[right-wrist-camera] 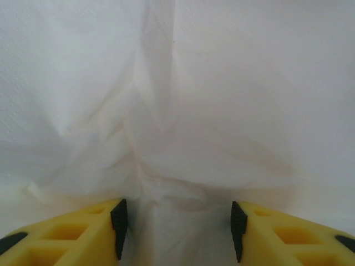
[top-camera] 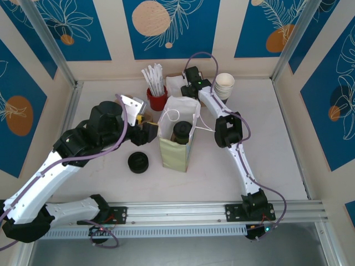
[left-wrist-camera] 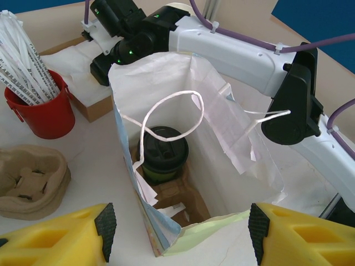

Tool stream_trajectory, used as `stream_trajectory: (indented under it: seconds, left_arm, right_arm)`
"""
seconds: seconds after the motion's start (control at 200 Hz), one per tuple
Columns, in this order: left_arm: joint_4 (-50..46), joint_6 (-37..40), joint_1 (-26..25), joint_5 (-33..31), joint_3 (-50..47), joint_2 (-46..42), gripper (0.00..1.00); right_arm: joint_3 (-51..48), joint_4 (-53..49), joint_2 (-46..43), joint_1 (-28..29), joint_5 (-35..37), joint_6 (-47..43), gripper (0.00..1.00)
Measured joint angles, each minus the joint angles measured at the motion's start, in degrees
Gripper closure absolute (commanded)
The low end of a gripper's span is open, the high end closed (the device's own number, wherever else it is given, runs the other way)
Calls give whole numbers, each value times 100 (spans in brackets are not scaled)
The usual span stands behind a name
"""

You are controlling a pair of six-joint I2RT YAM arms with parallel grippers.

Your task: Pack the takeout coffee

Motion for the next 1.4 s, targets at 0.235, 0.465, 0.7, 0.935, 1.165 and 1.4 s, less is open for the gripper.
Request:
stream_trajectory:
  seconds: [0.235,0.465,0.7,0.935,1.165,1.4]
  left_arm:
    - [0,0,0,2,0,0,34]
    - [0,0,0,2,-2,0,34]
    - [-2,0,0,2,-28,-26,34]
    - [-2,0,0,2,-28,-33,34]
    - [-2,0,0,2,-28,-35,34]
    - [-2,-2,0,-9,-28,-37,34]
  right_arm:
    - [37,-39,4,-7,-109,46,62]
    - [63,-50,2,-17,-179,151,76]
    - [70,-59,-35,-17,-197,153,80]
    - [72,-122,-280,-17,-221,181,89]
    - [149,-184,-765,-17,-284,234,97]
    - [262,-358,-1438,-15,-393,284,100]
